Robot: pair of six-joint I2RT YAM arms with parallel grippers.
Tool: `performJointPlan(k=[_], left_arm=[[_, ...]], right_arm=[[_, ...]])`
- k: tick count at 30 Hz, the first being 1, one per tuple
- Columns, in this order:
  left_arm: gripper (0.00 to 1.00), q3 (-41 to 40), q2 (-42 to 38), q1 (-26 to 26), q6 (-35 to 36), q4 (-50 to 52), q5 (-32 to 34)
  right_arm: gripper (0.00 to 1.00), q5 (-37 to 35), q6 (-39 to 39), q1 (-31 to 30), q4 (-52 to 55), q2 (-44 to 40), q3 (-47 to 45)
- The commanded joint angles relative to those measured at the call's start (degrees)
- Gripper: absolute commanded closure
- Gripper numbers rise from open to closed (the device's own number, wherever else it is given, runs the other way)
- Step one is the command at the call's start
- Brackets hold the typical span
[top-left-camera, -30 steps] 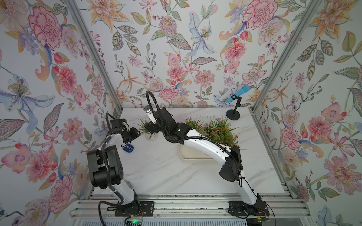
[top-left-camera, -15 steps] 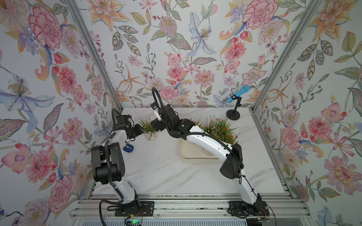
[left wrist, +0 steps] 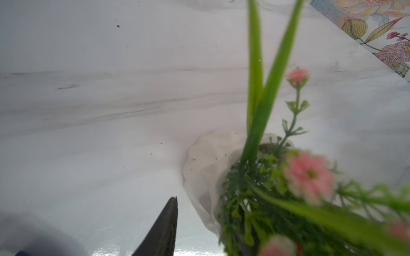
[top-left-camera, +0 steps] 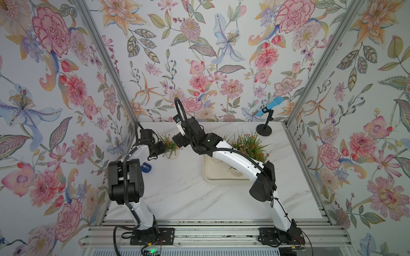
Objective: Put the potted gypsophila into the storage box
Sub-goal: Pick up the baby's breath potted plant from the center of the board.
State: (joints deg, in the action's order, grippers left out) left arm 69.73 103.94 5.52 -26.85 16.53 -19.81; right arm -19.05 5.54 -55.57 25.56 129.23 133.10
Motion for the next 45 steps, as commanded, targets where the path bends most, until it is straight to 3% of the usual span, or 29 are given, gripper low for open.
performJointPlan(k=[1,10,28,33,45], left_arm=[[0.61,1.7,1.3,-1.0,1.0,1.9,2.6],[0.65,3.1,3.0,-2.2,1.5,3.0,5.3],[0.89,5.6,4.8,-4.4,3.0,6.2,8.6],[1.00,5.4,2.5,-5.1,2.6,6.0,9.1],[1.00,3.8,-9.2,-5.9,-1.2,5.2,7.6]], right_arm=[[0.00,0.1,0.8,0.5,0.6,-0.5,0.7],[0.00,-0.2,0.9,0.9,0.6,-0.7,0.1],[0.00,-4.4,0.7,1.2,0.6,-4.4,-5.6],[0.00,-5.8,0.4,2.4,0.7,-6.8,-8.2],[0.00,-4.5,-5.0,7.6,-0.3,-17.3,-18.4]])
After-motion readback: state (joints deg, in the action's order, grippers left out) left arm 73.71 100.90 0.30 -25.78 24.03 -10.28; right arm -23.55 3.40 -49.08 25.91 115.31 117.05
